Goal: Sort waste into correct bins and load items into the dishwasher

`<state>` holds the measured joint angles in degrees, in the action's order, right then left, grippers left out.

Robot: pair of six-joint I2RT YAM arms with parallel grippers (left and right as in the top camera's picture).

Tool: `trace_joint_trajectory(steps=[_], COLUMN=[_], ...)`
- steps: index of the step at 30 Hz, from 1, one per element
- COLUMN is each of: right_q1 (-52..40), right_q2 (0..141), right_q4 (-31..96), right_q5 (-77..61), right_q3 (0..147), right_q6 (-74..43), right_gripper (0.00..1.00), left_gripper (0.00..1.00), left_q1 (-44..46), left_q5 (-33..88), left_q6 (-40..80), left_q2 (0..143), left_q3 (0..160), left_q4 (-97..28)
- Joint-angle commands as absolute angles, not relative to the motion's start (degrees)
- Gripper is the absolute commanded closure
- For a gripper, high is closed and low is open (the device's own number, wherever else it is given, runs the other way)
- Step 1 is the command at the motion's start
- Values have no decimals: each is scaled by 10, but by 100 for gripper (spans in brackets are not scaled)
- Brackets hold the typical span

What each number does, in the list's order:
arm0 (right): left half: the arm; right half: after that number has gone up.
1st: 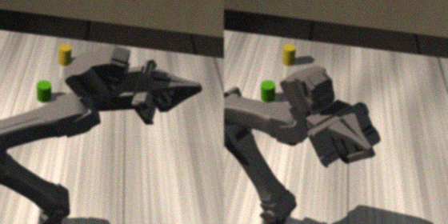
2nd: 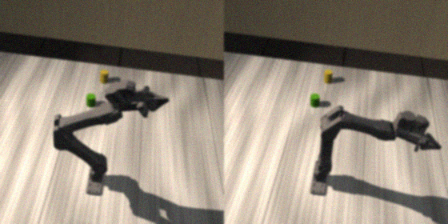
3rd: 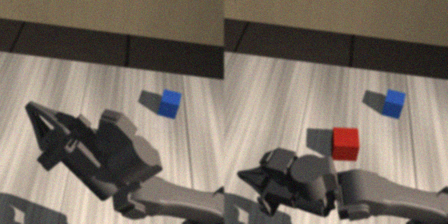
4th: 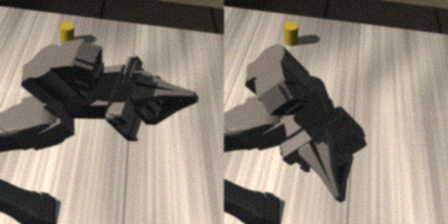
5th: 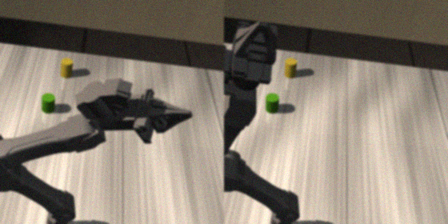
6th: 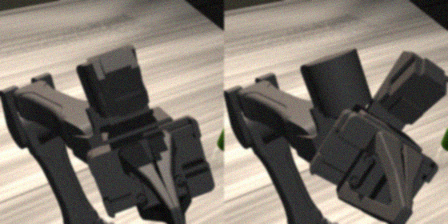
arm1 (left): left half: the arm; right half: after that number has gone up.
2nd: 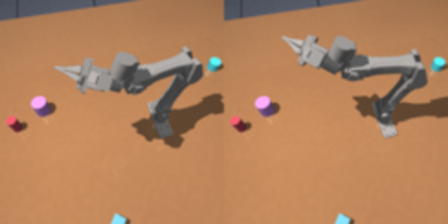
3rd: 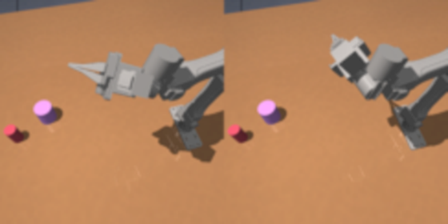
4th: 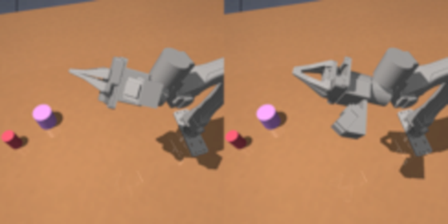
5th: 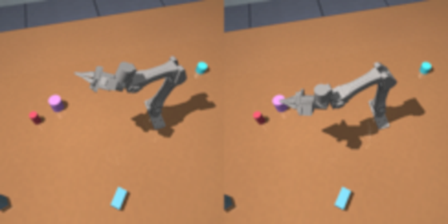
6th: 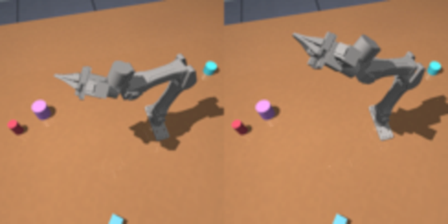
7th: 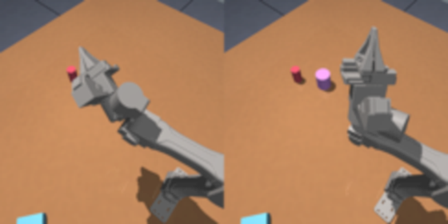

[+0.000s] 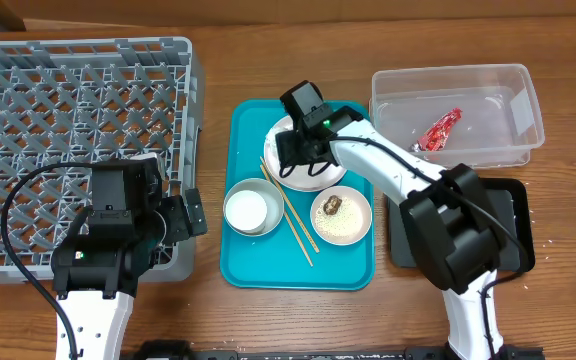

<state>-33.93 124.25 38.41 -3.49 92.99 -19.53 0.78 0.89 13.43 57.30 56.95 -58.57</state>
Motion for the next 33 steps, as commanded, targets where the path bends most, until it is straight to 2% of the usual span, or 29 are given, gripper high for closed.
trace_joint_trajectory(steps=[1, 2, 3, 5, 6, 8, 15, 24, 33], right_q1=[-346, -347, -347, -347, -347, -344, -306, -211, -104], right_q2=[1247, 1247, 1247, 1247, 1247, 1244, 1188, 1054, 1045], right_q4=[382, 384, 386, 393, 399, 414, 489, 544, 616], right_q5=[-30, -31, -31, -31, -31, -31, -30, 1, 17], right_q3=[941, 941, 941, 941, 941, 945, 991, 1013, 990], right_q6=[-199, -199, -199, -199, -199, -199, -200, -225, -258], right_gripper=[48, 59, 62, 79, 91, 96, 96, 96, 96], left_gripper=[0, 0, 0, 0, 0, 0, 0, 0, 0], left_q1=[11, 11, 11, 11, 11, 11, 11, 11, 11], left_q5=[15, 15, 15, 15, 15, 15, 15, 15, 15], left_q6=[142, 142, 142, 142, 142, 142, 142, 142, 142], left_q2=[573, 573, 573, 573, 573, 573, 573, 573, 573], left_q3=[583, 583, 583, 583, 583, 583, 583, 583, 583], left_q4=[-585, -585, -585, -585, -585, -585, -585, -585, -585])
